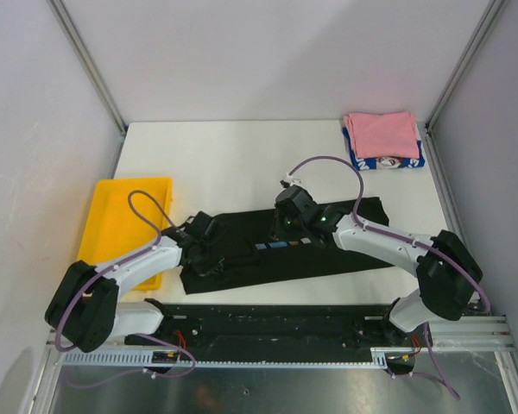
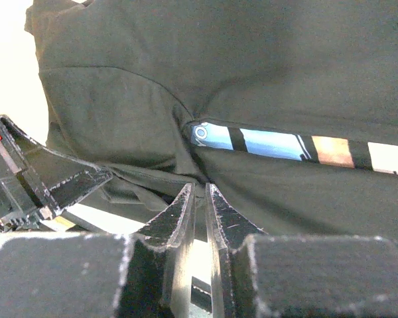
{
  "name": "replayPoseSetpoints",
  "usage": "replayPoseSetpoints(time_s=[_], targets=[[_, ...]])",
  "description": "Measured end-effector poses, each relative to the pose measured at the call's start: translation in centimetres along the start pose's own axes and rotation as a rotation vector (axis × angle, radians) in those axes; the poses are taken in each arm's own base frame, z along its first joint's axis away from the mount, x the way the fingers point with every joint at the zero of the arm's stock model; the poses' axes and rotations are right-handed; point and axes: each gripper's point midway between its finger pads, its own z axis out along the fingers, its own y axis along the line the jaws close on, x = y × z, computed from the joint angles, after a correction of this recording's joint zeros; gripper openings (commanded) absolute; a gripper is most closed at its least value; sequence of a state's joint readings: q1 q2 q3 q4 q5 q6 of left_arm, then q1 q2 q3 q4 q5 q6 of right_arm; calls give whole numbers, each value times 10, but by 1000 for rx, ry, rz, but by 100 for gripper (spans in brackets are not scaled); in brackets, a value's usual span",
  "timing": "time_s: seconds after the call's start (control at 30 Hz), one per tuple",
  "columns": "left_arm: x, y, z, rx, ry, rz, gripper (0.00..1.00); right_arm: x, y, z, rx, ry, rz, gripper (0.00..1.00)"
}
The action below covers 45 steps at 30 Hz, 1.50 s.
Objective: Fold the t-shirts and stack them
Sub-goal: Rotate the tshirt 85 degrees
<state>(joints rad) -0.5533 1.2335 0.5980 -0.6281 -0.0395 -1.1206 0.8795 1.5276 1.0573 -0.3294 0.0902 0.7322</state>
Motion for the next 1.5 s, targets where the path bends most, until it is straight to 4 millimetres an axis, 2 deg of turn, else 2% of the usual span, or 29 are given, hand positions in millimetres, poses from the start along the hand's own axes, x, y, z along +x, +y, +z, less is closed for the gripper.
replayPoseSetpoints(time_s=[0.1, 0.37, 0.53, 0.67, 0.8, 0.97, 1.07, 1.17, 1.37, 1.5], targets=[[-4, 3, 6, -35, -20, -29, 18, -3, -2, -6, 10, -13, -7, 16], [-23, -10, 14, -100, -64, -37, 17, -11, -6, -18, 23, -45, -13, 15], [-46, -31, 24, -147, -85, 28, 15, -14, -19, -22, 51, -51, -8, 16], [-71, -55, 34, -161, -102, 97, 13, -25, -32, -31, 72, -80, 14, 16], [-108, -79, 46, -159, -115, 152, 13, -41, -46, -41, 91, -119, 37, 16], [-173, -113, 64, -111, -131, 185, 18, -53, -69, -47, 138, -145, 66, 16], [-211, -138, 76, -70, -138, 217, 24, -58, -81, -47, 165, -152, 75, 16], [-253, -175, 90, -12, -168, 256, 29, -60, -92, -47, 192, -153, 76, 15], [-298, -208, 104, 55, -209, 270, 39, -57, -113, -41, 246, -132, 70, 16], [-319, -218, 108, 103, -223, 256, 50, -46, -129, -35, 288, -95, 69, 16]])
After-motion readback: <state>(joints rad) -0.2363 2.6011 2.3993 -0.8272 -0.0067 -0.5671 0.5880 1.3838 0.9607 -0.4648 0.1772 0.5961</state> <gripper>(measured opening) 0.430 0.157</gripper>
